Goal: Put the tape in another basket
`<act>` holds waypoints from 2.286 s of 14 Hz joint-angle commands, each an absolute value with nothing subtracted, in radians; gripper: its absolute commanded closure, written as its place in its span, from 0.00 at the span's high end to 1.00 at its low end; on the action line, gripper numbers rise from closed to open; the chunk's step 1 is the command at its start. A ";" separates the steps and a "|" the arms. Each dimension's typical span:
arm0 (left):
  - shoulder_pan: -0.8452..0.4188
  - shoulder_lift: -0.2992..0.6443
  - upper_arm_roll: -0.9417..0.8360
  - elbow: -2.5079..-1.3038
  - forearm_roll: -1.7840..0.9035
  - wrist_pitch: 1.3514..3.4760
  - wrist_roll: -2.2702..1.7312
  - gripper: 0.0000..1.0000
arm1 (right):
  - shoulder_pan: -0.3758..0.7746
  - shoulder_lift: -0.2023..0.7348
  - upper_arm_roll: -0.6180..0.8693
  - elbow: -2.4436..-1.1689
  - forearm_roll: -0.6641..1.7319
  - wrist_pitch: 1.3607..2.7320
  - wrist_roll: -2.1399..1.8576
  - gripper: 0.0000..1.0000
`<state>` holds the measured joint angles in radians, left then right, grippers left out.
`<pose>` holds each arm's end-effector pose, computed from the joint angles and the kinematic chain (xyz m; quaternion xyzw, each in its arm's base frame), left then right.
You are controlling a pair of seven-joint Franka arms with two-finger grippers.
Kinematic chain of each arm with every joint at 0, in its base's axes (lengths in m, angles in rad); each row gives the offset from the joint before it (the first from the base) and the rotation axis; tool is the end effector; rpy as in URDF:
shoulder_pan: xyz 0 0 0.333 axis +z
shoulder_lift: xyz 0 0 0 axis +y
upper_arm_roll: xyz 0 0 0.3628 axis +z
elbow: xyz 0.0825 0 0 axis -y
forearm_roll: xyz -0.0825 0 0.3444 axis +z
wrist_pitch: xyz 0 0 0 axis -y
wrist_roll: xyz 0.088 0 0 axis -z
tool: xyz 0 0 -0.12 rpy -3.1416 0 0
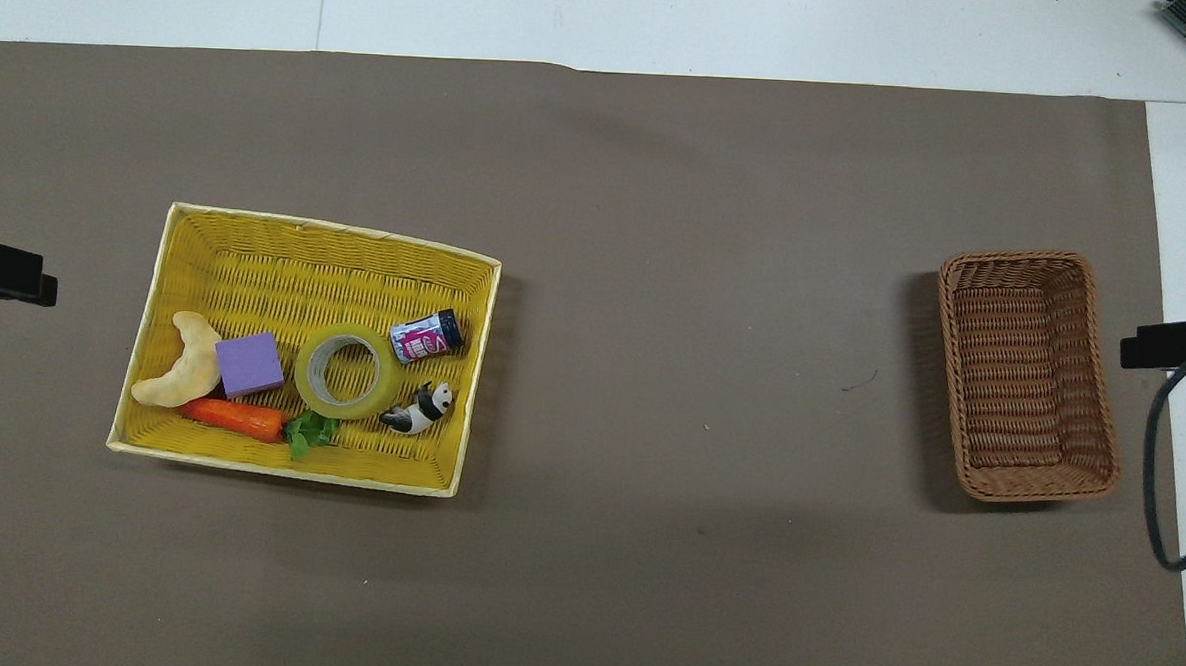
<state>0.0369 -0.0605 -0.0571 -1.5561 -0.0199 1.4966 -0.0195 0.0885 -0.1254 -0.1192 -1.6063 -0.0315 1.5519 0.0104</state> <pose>0.4856 -0.0135 0.6883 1.0000 -0.0010 0.0003 0.0082 0.4682 -0.0233 0.7024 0.9991 -0.0212 0.0350 0.0086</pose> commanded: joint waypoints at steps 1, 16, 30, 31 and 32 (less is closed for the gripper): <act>0.045 -0.096 -0.060 -1.589 -0.028 1.485 -0.018 1.00 | 0.081 -0.132 -0.121 -1.601 -0.017 1.534 -0.017 1.00; 0.048 -0.094 -0.060 -1.585 -0.028 1.483 -0.015 1.00 | 0.081 -0.132 -0.121 -1.601 -0.017 1.534 -0.017 1.00; -0.052 -0.143 -0.078 -1.850 -0.029 1.667 -0.008 1.00 | 0.083 -0.132 -0.121 -1.601 -0.017 1.534 -0.015 1.00; -0.052 -0.141 -0.078 -1.867 -0.029 1.695 -0.008 1.00 | 0.081 -0.132 -0.121 -1.601 -0.017 1.534 -0.015 1.00; -0.051 -0.140 -0.078 -1.876 -0.029 1.704 -0.002 1.00 | 0.081 -0.132 -0.121 -1.601 -0.017 1.534 -0.015 1.00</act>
<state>-0.0447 -0.0904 -0.0916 -1.7973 -0.0232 1.6485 -0.0145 0.0885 -0.1254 -0.1192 -1.6061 -0.0315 1.5519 0.0104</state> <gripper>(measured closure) 0.000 0.000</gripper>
